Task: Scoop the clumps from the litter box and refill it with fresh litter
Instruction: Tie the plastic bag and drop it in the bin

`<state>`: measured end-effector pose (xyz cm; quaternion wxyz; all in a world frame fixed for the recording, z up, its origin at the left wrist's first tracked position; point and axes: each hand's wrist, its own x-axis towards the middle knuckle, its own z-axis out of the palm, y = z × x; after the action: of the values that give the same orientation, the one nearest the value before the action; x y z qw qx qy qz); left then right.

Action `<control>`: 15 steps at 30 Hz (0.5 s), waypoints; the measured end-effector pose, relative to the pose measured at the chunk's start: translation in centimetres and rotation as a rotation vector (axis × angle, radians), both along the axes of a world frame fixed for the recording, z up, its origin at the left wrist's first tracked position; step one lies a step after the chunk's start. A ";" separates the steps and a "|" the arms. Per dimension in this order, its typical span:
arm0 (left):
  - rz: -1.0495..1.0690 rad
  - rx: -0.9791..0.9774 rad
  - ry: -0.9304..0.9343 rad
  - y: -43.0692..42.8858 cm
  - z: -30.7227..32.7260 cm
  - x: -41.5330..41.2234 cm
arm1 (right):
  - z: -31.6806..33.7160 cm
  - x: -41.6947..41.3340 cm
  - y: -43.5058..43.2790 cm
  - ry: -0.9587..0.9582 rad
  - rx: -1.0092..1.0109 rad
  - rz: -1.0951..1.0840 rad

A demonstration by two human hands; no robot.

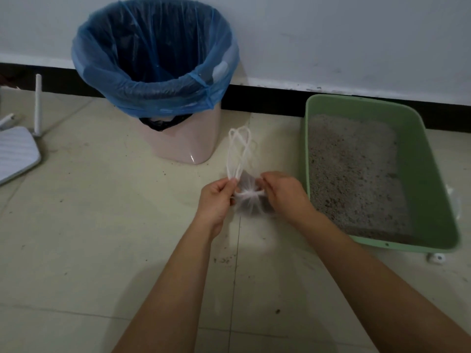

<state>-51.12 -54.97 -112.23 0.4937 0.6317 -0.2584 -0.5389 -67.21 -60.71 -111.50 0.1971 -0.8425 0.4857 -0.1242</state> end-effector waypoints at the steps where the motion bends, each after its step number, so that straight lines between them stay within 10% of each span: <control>1: -0.014 0.013 0.031 -0.1 -0.1 0.1 | 0.2 -0.2 -0.1 0.021 -0.001 0.053; 9: -0.267 -0.046 0.275 -0.5 0.6 1.3 | 2.8 -0.3 -2.1 0.162 0.379 0.154; 15: -0.146 -0.007 0.285 -0.6 -0.1 0.9 | 2.6 -0.8 -2.6 -0.081 0.683 0.008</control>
<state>-50.25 -55.55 -112.30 0.4873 0.5266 -0.2328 -0.6566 -68.01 -63.35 -108.86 0.4876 -0.7239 0.4879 0.0130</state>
